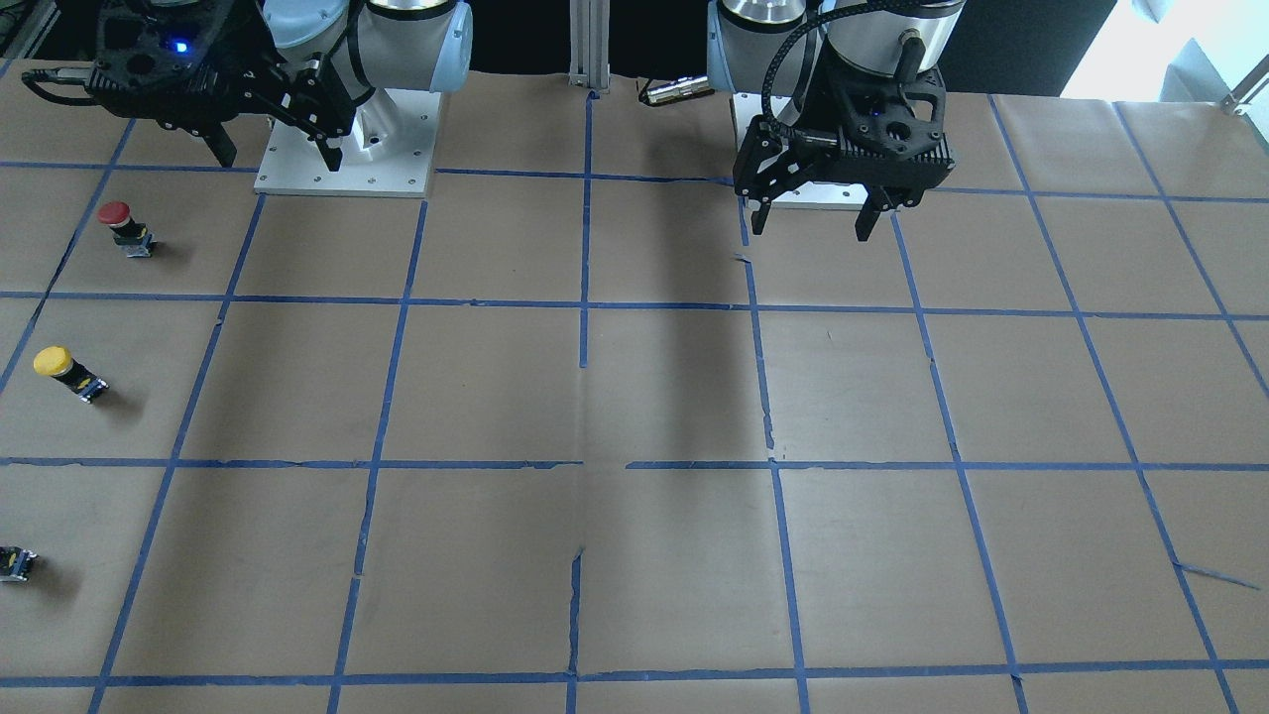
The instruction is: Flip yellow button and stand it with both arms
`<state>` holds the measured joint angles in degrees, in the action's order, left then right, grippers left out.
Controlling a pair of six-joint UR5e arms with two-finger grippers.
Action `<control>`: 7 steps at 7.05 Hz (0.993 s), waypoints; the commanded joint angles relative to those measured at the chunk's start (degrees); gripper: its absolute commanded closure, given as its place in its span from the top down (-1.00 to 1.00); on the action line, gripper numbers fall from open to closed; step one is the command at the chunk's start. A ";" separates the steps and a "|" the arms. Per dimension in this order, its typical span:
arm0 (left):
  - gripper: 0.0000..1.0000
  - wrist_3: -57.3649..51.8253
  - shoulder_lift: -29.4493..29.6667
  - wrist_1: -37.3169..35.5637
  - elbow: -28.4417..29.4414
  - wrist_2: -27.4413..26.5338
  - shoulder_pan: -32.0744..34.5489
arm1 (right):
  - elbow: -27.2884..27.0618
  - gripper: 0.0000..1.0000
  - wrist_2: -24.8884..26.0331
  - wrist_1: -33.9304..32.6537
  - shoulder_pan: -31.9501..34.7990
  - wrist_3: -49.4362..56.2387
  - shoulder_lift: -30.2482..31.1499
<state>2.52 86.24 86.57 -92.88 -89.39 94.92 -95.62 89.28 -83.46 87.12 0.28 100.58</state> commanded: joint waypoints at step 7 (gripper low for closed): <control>1.00 -0.76 -0.45 0.00 -0.19 -0.09 -0.79 | -0.27 1.00 0.36 1.29 -0.46 -1.42 -0.48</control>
<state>1.85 85.80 86.61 -93.19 -89.65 94.33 -95.86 89.50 -82.09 86.68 -1.12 100.14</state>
